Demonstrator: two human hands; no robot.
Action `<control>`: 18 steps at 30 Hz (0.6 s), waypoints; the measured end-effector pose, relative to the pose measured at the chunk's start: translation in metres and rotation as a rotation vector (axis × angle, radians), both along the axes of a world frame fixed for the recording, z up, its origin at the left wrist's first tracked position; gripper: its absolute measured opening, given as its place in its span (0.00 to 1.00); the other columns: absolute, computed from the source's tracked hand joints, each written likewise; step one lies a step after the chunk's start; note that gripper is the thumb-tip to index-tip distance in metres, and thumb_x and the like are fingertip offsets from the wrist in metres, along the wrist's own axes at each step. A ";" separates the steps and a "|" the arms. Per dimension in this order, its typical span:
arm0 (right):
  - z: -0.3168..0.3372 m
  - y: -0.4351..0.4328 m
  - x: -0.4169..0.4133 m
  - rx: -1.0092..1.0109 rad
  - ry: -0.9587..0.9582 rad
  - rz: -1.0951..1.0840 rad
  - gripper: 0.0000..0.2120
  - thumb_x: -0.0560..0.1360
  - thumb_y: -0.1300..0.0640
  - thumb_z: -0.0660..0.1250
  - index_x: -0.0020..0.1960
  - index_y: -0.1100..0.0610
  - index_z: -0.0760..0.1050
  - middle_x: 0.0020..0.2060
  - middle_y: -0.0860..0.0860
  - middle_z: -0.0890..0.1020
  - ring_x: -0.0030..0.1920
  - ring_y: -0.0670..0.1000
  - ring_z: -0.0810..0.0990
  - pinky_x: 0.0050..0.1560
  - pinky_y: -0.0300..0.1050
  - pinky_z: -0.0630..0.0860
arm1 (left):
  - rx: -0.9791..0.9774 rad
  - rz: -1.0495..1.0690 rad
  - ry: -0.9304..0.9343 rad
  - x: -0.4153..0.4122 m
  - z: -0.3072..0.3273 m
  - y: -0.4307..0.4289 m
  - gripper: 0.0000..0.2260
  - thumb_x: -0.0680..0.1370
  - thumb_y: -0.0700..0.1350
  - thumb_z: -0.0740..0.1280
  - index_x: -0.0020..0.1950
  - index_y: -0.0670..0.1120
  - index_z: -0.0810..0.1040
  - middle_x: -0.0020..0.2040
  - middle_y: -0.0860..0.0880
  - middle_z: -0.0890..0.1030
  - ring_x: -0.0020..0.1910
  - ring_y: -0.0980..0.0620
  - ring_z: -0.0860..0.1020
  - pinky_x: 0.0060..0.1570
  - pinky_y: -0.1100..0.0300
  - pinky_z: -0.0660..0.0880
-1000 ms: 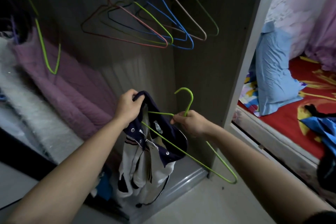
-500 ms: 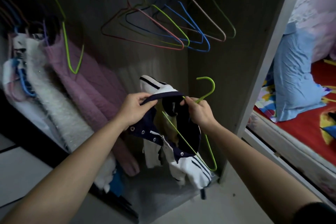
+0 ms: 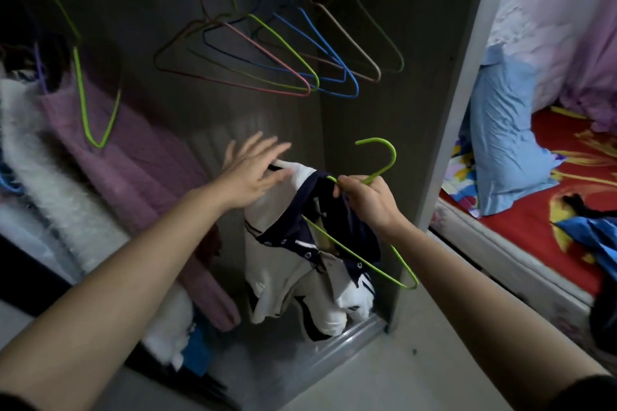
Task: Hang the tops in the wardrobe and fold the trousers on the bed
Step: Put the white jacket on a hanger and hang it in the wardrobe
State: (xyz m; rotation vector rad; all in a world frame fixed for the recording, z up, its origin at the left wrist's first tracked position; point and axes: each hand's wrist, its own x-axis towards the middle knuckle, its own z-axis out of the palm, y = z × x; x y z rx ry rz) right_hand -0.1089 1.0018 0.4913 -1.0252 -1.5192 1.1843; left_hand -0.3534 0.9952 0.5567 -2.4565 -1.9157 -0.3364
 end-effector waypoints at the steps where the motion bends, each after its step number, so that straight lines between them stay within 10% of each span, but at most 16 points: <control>1: 0.002 0.001 0.002 0.017 0.004 0.023 0.17 0.79 0.53 0.63 0.35 0.57 0.81 0.23 0.48 0.69 0.26 0.47 0.65 0.29 0.39 0.62 | -0.032 -0.049 0.045 0.003 0.001 0.003 0.34 0.75 0.74 0.48 0.73 0.58 0.68 0.69 0.50 0.73 0.75 0.48 0.62 0.73 0.44 0.48; 5: 0.013 0.010 0.018 0.093 -0.138 0.028 0.16 0.76 0.50 0.64 0.32 0.53 0.81 0.23 0.48 0.72 0.27 0.49 0.70 0.33 0.45 0.66 | 0.047 -0.112 -0.024 0.014 0.000 0.007 0.36 0.71 0.75 0.45 0.56 0.52 0.80 0.41 0.54 0.73 0.50 0.49 0.74 0.49 0.54 0.59; 11: 0.004 0.018 0.043 0.191 -0.449 -0.060 0.30 0.80 0.33 0.56 0.40 0.57 0.78 0.31 0.48 0.80 0.33 0.46 0.77 0.39 0.46 0.74 | 0.098 -0.028 -0.154 0.009 -0.010 0.002 0.33 0.71 0.72 0.48 0.50 0.50 0.81 0.40 0.54 0.75 0.49 0.50 0.74 0.46 0.54 0.58; 18: -0.015 0.015 0.032 0.139 -0.349 -0.067 0.22 0.84 0.44 0.54 0.40 0.54 0.75 0.29 0.45 0.72 0.30 0.41 0.69 0.36 0.39 0.68 | 0.081 0.141 -0.192 0.006 -0.011 -0.003 0.25 0.75 0.69 0.51 0.42 0.50 0.75 0.39 0.53 0.74 0.45 0.50 0.74 0.51 0.50 0.66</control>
